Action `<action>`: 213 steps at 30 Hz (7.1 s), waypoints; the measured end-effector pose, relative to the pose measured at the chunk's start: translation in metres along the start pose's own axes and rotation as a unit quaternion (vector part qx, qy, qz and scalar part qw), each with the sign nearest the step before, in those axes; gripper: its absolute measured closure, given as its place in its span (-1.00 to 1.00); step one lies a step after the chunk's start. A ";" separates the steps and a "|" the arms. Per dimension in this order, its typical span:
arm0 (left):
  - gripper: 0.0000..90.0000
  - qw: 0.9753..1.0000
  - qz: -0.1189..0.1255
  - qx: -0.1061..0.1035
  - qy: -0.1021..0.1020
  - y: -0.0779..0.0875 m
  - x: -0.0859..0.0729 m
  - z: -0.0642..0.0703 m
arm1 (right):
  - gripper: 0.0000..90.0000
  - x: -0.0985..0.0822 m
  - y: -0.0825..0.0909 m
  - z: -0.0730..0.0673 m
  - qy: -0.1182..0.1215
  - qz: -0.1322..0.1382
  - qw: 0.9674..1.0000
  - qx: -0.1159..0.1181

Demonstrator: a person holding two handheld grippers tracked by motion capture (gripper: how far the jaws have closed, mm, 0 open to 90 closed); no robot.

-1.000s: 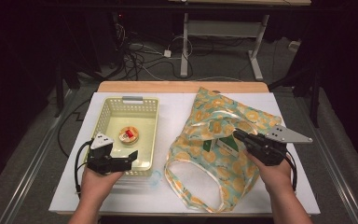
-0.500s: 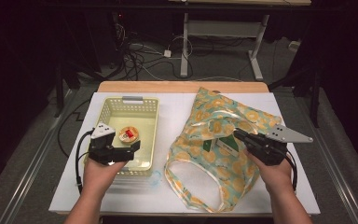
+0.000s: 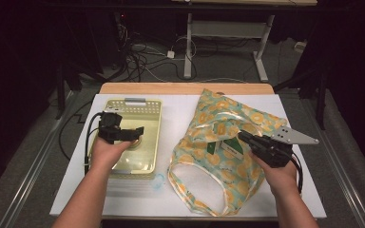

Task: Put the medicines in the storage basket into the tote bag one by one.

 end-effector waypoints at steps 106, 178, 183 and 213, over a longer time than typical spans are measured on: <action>-0.58 0.979 0.086 -0.104 -0.151 0.045 -0.037 0.160 | 1.00 0.004 0.002 -0.009 0.014 0.003 1.000 0.004; -0.58 0.968 0.018 -0.126 -0.218 -0.132 -0.023 0.293 | 1.00 0.005 0.005 -0.001 0.004 0.012 1.000 0.001; -0.59 0.966 0.009 -0.137 -0.218 -0.131 -0.025 0.295 | 1.00 0.005 0.006 -0.002 0.003 0.011 1.000 0.002; -0.82 0.966 0.005 -0.162 -0.202 -0.013 -0.111 0.222 | 1.00 0.005 0.006 -0.002 0.004 0.009 1.000 0.000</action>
Point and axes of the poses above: each handheld gripper's, and its own axes: y roughly backward along the jaws, x roughly out of its top, z roughly to its right, the point moved 10 cm from there along -y, roughly forward along the jaws, and after that the axes turned 1 degree about -x, right-handed, at the moved point
